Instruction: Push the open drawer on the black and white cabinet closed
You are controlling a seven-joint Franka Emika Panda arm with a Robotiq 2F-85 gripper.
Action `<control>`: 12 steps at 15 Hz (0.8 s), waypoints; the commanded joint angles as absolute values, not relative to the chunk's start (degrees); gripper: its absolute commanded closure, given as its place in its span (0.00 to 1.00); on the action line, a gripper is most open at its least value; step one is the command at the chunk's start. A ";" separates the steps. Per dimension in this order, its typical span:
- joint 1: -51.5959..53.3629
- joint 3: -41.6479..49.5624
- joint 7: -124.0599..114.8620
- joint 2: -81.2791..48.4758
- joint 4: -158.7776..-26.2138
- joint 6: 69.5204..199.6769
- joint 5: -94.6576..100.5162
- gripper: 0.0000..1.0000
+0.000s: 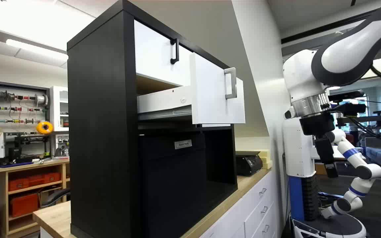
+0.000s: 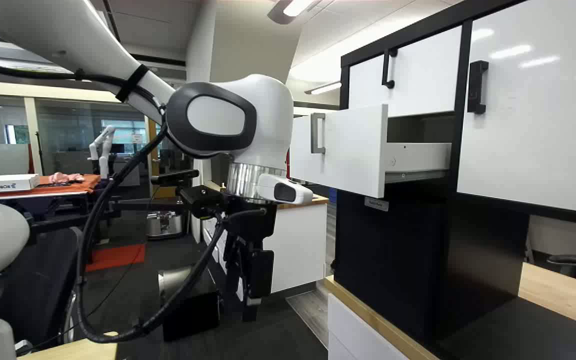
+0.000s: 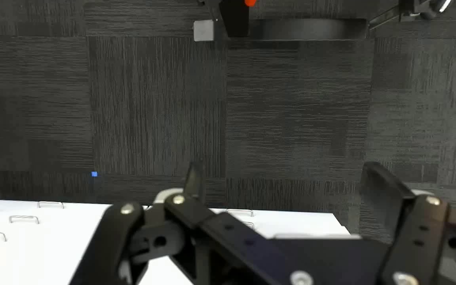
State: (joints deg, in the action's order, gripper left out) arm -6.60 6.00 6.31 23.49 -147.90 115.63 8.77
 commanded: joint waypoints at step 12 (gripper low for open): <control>-6.38 5.79 6.06 23.72 -147.67 115.04 9.11 0.00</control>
